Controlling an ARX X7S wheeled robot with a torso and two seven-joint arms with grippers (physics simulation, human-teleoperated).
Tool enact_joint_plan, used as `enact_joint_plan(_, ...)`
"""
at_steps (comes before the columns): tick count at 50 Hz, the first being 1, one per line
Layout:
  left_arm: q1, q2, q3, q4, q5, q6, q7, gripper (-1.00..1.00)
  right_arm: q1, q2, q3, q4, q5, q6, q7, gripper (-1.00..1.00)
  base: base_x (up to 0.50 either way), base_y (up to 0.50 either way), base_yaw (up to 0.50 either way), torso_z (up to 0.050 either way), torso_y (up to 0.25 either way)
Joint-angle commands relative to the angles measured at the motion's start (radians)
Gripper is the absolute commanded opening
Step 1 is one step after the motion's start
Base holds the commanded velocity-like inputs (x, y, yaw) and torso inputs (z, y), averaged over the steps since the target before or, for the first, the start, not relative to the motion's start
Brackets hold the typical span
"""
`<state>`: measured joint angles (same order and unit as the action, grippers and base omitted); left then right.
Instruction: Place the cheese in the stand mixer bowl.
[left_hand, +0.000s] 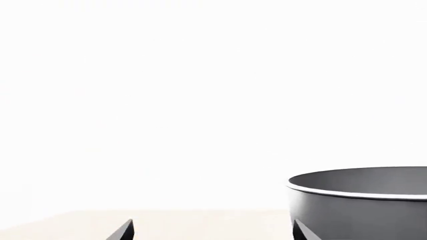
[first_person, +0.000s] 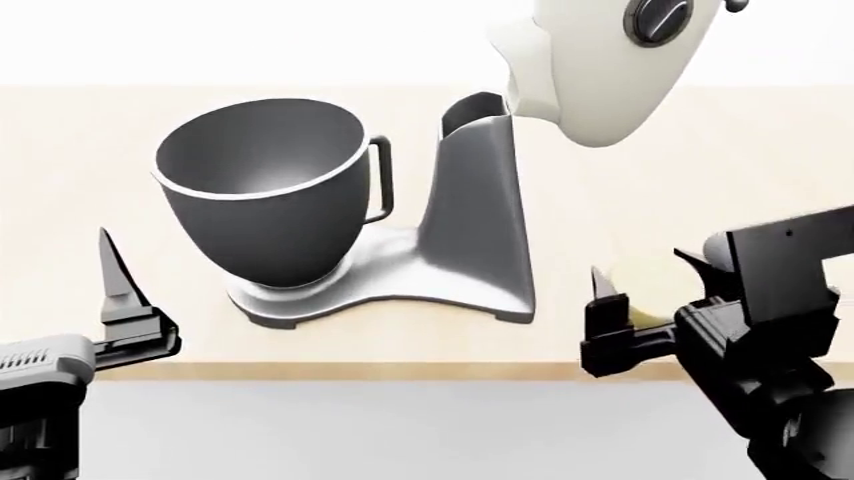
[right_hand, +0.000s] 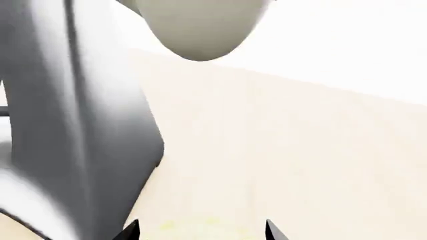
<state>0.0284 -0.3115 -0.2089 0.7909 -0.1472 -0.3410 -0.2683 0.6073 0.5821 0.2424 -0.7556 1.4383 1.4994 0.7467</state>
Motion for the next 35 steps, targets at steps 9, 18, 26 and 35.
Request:
enact_joint_plan(9, 0.002, -0.01, -0.007, 0.015, -0.009, -0.012, -0.009, 1.0, 0.105, 0.102, -0.17, -0.188, 0.595, -0.194, 0.361, -1.0, 0.0, 0.0, 0.0, 0.0, 0.0)
enact_joint_plan(18, 0.005, -0.013, -0.002, 0.023, -0.007, -0.011, -0.013, 1.0, 0.311, 0.016, -0.289, -0.244, 0.65, -0.261, 0.41, -1.0, 0.0, 0.0, 0.0, 0.0, 0.0)
enact_joint_plan(26, 0.016, -0.013, -0.008, 0.017, -0.009, 0.003, -0.014, 1.0, 0.373, -0.168, -0.321, -0.147, 0.404, -0.119, 0.248, -1.0, 0.0, 0.0, 0.0, 0.0, 0.0)
enact_joint_plan(35, 0.012, -0.019, -0.008, 0.021, -0.011, -0.004, -0.018, 1.0, 0.364, -0.283, -0.434, -0.094, -0.165, -0.106, -0.213, -1.0, 0.0, 0.0, 0.0, 0.0, 0.0)
